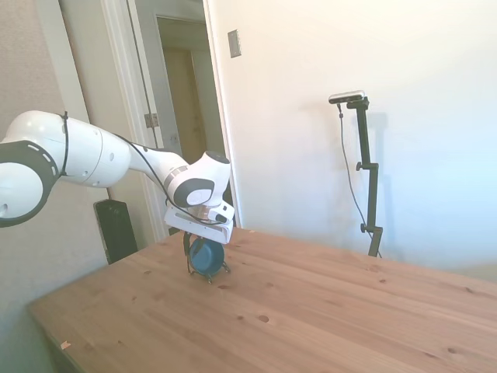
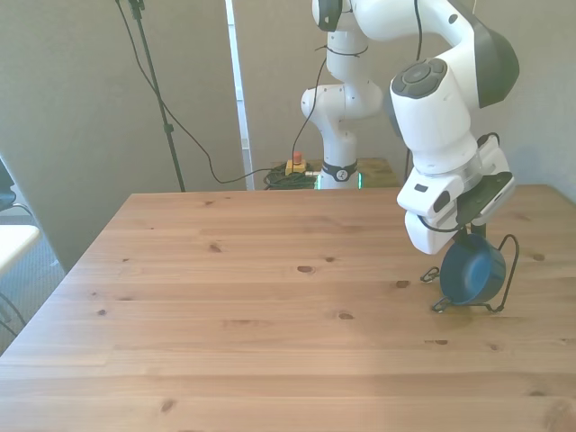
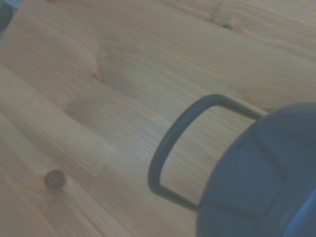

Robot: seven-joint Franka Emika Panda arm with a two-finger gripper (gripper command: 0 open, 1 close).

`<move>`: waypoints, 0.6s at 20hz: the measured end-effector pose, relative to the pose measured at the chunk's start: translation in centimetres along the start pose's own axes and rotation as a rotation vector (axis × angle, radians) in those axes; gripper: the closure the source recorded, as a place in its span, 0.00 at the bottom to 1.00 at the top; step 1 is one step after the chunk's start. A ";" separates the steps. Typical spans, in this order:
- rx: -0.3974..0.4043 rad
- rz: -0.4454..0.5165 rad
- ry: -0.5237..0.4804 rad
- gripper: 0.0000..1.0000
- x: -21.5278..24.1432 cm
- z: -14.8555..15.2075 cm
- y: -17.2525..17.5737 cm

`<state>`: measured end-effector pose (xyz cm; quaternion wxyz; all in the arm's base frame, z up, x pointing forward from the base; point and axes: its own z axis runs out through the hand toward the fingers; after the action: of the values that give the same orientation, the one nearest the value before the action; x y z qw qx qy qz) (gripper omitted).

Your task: Unload the bowl

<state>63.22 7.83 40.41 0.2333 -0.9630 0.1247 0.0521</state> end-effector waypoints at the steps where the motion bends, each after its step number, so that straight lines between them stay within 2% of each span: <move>1: 0.005 0.000 -0.006 1.00 -0.1 0.0 -0.1; 12: 0.068 -0.004 -0.046 1.00 0.5 0.3 0.0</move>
<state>63.65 7.86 40.03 0.2689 -0.9532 0.1193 0.0694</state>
